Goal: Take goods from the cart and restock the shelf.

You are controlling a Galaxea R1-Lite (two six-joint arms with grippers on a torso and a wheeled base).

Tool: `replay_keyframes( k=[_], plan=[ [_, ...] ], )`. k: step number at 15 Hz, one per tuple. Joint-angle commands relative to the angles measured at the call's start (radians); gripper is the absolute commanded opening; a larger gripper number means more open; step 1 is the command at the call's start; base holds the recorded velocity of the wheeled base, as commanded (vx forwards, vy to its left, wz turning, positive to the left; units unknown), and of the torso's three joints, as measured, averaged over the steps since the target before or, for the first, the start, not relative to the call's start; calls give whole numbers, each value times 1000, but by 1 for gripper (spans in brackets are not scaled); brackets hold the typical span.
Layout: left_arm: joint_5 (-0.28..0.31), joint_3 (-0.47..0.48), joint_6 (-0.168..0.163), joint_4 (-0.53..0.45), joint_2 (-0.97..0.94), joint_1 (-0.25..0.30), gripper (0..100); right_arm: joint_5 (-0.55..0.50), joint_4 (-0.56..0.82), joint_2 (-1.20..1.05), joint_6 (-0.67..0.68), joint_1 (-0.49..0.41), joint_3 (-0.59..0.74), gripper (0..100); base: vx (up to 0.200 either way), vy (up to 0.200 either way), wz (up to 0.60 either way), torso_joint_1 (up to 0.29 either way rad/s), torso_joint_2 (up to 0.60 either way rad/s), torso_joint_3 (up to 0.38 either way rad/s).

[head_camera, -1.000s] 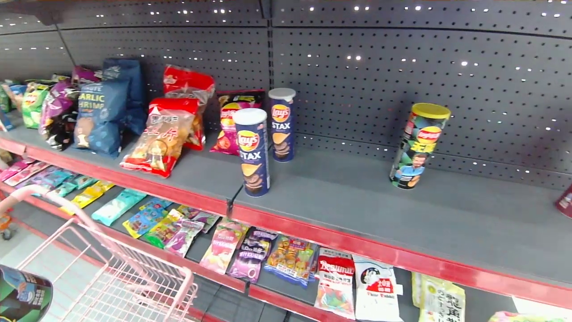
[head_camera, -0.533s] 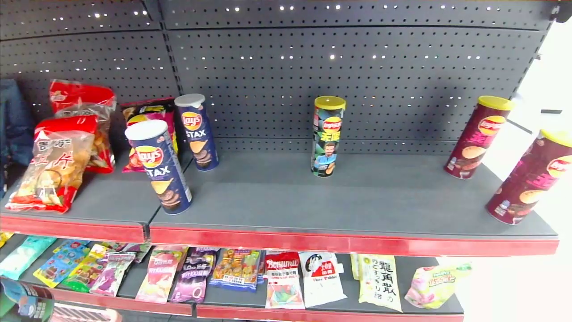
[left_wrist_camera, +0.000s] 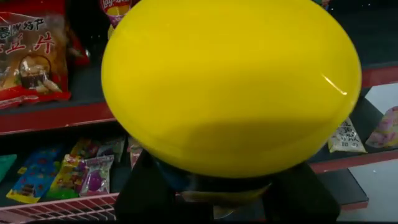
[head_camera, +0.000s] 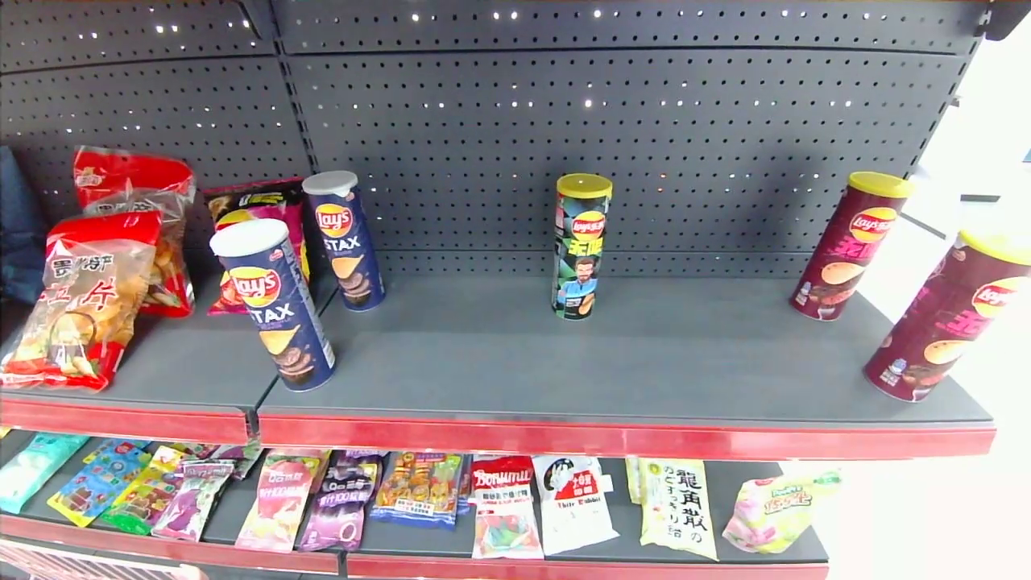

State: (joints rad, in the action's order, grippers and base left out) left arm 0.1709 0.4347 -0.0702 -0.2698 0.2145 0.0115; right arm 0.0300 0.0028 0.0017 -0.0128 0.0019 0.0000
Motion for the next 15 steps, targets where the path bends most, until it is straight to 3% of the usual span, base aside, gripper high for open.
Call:
replay_keyframes(
  k=[1,2,3,4,5,6,8,9,11,15],
  plan=[
    [7,-1,1,3,40,1,0,64,-6,0,-36,1,-5,100,0,0,0,0,0,0],
    [12,4,3,7,60,-1,0,108,-4,15,-33,6,-44,100,0,0,0,0,0,0],
    [44,-5,6,84,123,-5,0,225,3,264,11,7,-262,100,0,0,0,0,0,0],
    [47,-13,3,123,143,-5,0,248,2,353,27,12,-333,100,0,0,0,0,0,0],
    [44,-10,1,152,180,-5,0,357,2,482,-18,44,-400,100,0,0,0,0,0,0],
    [44,-1,0,161,210,-5,0,387,-17,641,-99,63,-459,100,0,0,0,0,0,0],
    [25,19,0,162,252,-4,0,387,-60,870,-119,90,-577,100,0,0,0,0,0,0],
    [32,52,0,162,292,-7,0,384,-121,1048,-116,176,-658,100,0,0,0,0,0,0],
    [61,93,6,164,350,-8,0,383,-273,1250,-115,214,-721,100,0,0,0,0,0,0],
    [64,84,4,162,342,-8,0,378,-417,1448,-115,286,-781,100,0,0,0,0,0,0]
  ],
)
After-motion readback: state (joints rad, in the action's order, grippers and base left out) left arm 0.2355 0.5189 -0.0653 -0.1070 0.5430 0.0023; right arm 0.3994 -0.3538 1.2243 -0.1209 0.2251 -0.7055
